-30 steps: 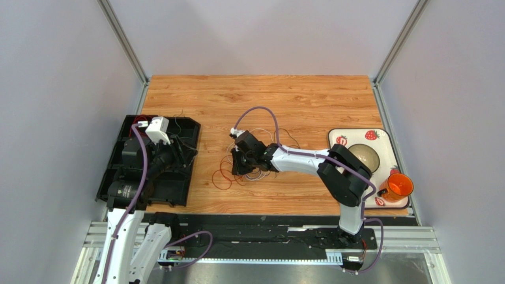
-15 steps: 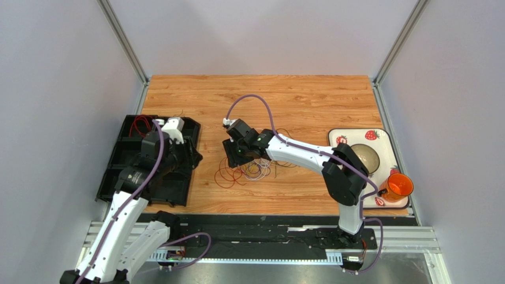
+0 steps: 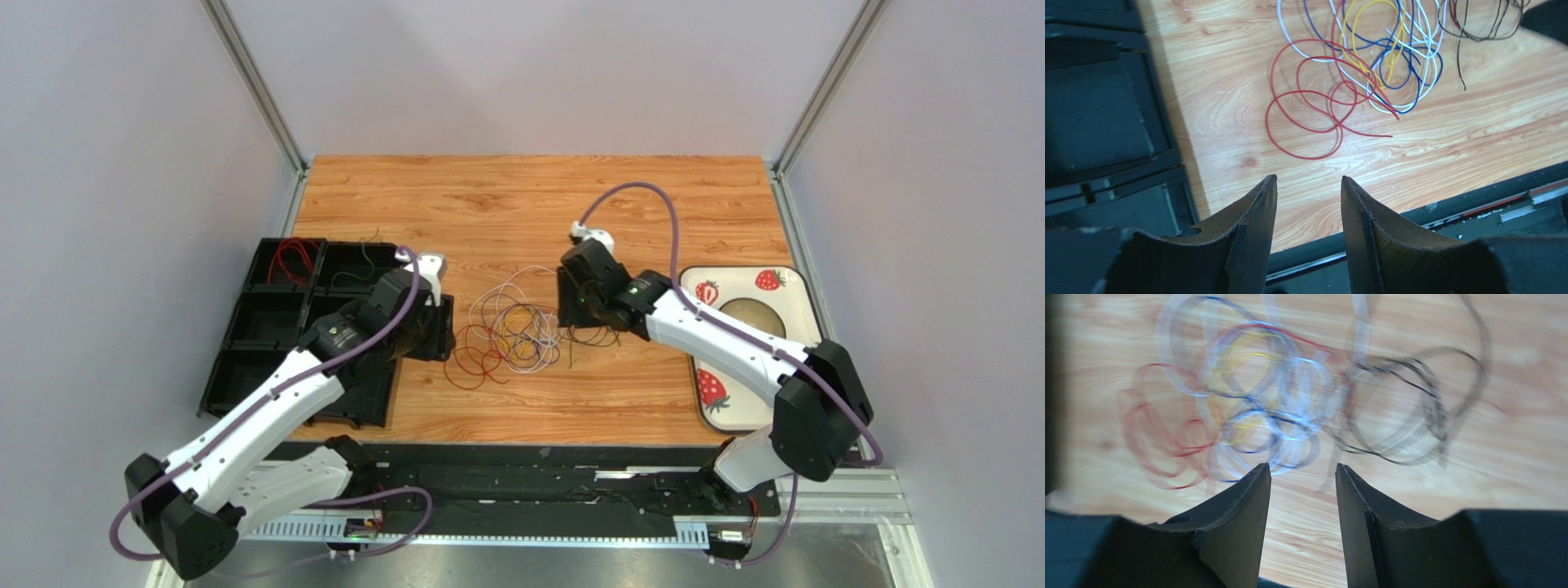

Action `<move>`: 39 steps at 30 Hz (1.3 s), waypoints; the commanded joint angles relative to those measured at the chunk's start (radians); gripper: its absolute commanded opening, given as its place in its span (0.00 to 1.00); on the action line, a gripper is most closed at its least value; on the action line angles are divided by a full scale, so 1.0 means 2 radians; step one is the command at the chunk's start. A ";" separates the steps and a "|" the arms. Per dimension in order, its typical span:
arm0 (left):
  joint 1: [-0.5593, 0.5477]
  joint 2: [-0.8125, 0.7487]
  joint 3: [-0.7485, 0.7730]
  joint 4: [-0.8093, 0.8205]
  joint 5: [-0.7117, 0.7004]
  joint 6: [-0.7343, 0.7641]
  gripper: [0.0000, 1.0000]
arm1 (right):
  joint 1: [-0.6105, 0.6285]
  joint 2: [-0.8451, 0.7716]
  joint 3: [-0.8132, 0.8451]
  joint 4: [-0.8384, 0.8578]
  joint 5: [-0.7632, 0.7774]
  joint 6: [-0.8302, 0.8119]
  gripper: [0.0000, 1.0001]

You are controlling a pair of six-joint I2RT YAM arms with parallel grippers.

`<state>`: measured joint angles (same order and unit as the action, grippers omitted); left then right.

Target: Untangle the cables

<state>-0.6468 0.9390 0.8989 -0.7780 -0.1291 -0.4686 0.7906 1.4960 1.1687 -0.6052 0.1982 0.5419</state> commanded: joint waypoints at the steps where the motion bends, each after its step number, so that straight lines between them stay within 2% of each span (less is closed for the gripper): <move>1: -0.050 0.048 0.002 0.064 -0.040 0.000 0.53 | -0.021 -0.032 -0.093 0.065 0.017 0.034 0.47; 8: -0.067 0.149 0.002 0.131 -0.055 0.032 0.55 | -0.023 -0.029 -0.155 0.118 -0.003 0.017 0.47; 13: -0.067 0.217 0.014 0.134 -0.089 0.056 0.57 | -0.023 -0.027 -0.196 0.177 -0.020 0.001 0.47; 16: -0.067 0.249 0.013 0.148 -0.086 0.063 0.57 | -0.024 -0.033 -0.208 0.198 -0.032 -0.007 0.47; 23: -0.069 0.273 0.003 0.192 -0.067 0.096 0.57 | -0.025 -0.035 -0.224 0.226 -0.052 -0.020 0.46; 30: -0.079 0.303 0.008 0.198 -0.067 0.118 0.56 | -0.026 -0.070 -0.253 0.259 -0.067 -0.025 0.47; 39: -0.079 0.340 0.021 0.182 -0.076 0.085 0.57 | -0.026 -0.057 -0.245 0.255 -0.074 -0.028 0.47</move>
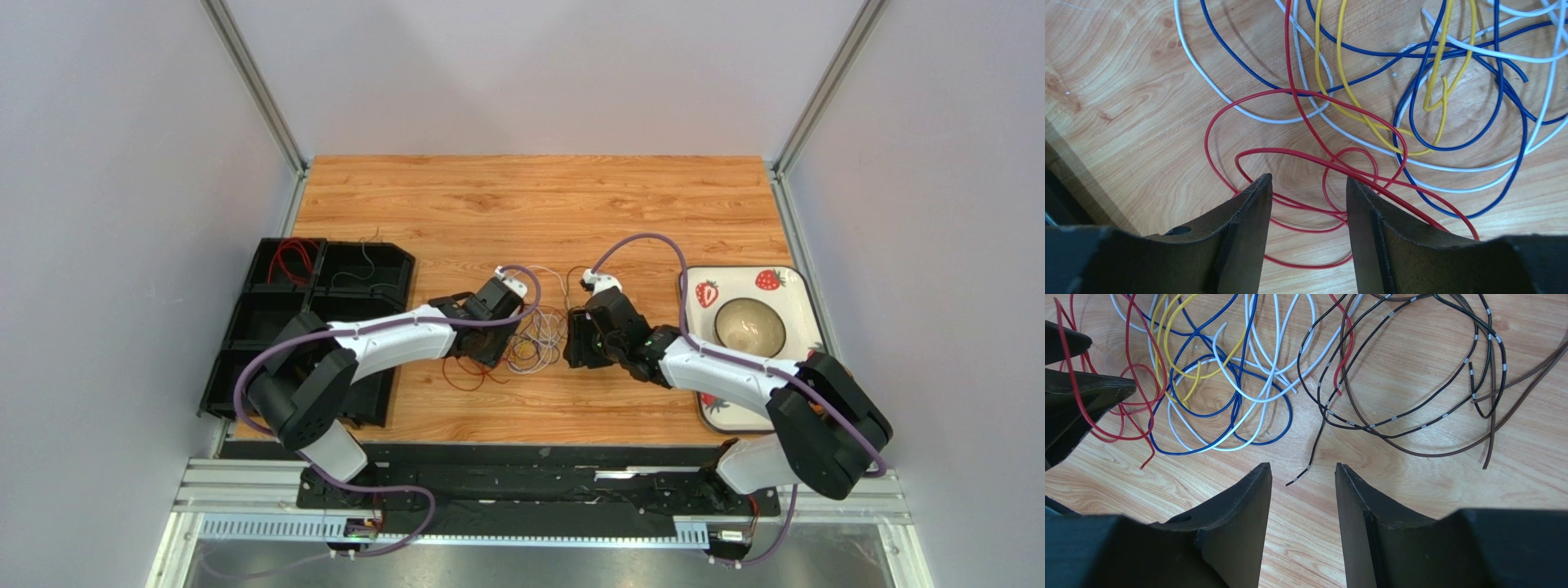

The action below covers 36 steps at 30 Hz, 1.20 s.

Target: Untangle the cables

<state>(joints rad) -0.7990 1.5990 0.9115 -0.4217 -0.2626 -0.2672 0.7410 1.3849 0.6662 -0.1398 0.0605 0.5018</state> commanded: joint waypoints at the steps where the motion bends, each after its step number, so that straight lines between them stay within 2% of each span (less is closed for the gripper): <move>1: -0.002 0.012 0.017 -0.003 -0.018 -0.023 0.58 | -0.001 -0.002 0.006 0.022 -0.006 -0.008 0.47; 3: -0.002 0.015 0.022 -0.013 -0.047 -0.052 0.59 | -0.002 -0.001 0.006 0.022 -0.007 -0.009 0.47; 9: -0.002 0.014 0.018 -0.034 -0.068 -0.127 0.60 | -0.001 -0.001 0.006 0.023 -0.010 -0.010 0.47; 20: -0.002 0.033 0.001 -0.019 -0.037 -0.172 0.55 | -0.002 0.004 0.009 0.022 -0.012 -0.010 0.46; 21: -0.002 0.037 0.001 -0.015 -0.034 -0.174 0.52 | -0.001 0.005 0.010 0.021 -0.012 -0.011 0.46; 22: -0.002 0.047 0.002 -0.014 -0.032 -0.176 0.39 | -0.001 0.006 0.010 0.021 -0.012 -0.010 0.46; 24: -0.002 0.057 0.006 -0.015 -0.027 -0.180 0.23 | -0.002 0.007 0.010 0.020 -0.012 -0.010 0.46; 25: -0.002 0.065 0.007 -0.015 -0.024 -0.181 0.09 | -0.001 0.006 0.010 0.020 -0.012 -0.010 0.46; 26: -0.002 0.067 0.008 -0.018 -0.021 -0.182 0.03 | -0.001 0.007 0.010 0.020 -0.012 -0.011 0.46; 27: -0.002 0.069 0.009 -0.017 -0.020 -0.182 0.00 | -0.002 0.006 0.010 0.020 -0.012 -0.011 0.46; 36: -0.002 0.012 0.011 -0.053 -0.016 -0.182 0.00 | -0.001 0.011 0.013 0.018 -0.011 -0.010 0.45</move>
<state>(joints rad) -0.8028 1.6718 0.9470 -0.4488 -0.3336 -0.6086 0.7410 1.4014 0.6662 -0.1368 0.0395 0.4957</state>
